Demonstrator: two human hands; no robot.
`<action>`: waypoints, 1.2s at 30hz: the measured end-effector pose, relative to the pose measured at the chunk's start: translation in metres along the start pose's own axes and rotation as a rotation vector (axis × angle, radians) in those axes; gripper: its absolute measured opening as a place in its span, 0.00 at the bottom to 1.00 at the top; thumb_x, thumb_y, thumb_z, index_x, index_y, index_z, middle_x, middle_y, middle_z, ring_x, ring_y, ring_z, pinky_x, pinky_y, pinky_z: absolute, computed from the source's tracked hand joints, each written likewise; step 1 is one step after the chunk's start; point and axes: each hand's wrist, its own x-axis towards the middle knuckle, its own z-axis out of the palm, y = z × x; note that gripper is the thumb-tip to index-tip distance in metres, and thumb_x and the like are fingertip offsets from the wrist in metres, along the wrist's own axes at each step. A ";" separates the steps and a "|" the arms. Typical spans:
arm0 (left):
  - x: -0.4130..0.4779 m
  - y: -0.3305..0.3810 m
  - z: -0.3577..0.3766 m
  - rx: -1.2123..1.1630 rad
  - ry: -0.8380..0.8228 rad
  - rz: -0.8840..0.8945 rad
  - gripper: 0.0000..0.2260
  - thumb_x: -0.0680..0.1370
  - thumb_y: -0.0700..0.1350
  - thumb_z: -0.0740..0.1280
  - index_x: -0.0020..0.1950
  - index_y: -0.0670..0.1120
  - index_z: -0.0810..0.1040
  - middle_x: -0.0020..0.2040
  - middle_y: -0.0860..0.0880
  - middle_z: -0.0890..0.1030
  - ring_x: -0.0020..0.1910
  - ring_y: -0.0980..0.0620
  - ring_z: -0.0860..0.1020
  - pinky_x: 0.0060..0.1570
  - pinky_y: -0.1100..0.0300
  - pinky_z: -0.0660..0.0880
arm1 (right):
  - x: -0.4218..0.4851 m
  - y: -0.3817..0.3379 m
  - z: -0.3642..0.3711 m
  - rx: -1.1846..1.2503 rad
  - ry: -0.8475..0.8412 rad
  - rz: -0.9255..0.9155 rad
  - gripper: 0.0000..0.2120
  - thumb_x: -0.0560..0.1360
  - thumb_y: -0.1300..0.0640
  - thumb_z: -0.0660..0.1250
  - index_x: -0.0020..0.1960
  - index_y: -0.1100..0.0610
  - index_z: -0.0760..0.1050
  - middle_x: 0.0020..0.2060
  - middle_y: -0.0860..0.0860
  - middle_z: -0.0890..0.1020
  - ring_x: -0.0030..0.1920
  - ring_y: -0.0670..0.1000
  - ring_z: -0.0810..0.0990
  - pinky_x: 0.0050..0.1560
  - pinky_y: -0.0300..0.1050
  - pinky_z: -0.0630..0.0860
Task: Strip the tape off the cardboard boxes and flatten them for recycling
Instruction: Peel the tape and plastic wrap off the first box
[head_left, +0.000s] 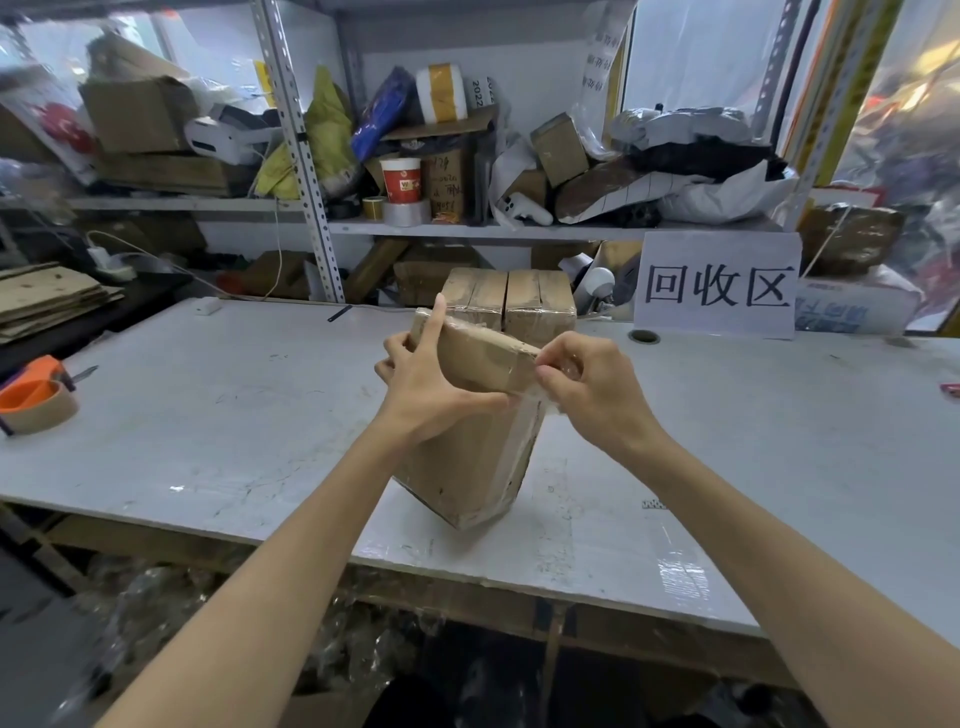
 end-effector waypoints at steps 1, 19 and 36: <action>0.000 0.000 -0.001 0.000 0.010 -0.004 0.59 0.59 0.65 0.80 0.78 0.66 0.44 0.70 0.45 0.57 0.69 0.38 0.58 0.69 0.42 0.64 | 0.000 -0.001 -0.004 0.033 -0.058 -0.023 0.05 0.73 0.63 0.68 0.41 0.56 0.79 0.30 0.42 0.76 0.33 0.44 0.72 0.37 0.43 0.71; -0.007 0.012 0.005 0.008 0.037 -0.041 0.56 0.58 0.65 0.80 0.77 0.67 0.49 0.71 0.45 0.54 0.71 0.39 0.56 0.68 0.40 0.65 | -0.010 -0.008 0.015 0.115 0.285 0.149 0.23 0.63 0.47 0.79 0.50 0.53 0.72 0.39 0.48 0.80 0.40 0.50 0.80 0.45 0.53 0.79; 0.004 0.003 0.006 -0.023 0.022 -0.060 0.62 0.58 0.67 0.79 0.78 0.65 0.37 0.73 0.44 0.53 0.72 0.37 0.57 0.68 0.38 0.64 | -0.015 0.018 0.010 0.109 0.279 0.085 0.07 0.76 0.59 0.69 0.47 0.54 0.70 0.47 0.52 0.76 0.37 0.51 0.82 0.32 0.40 0.78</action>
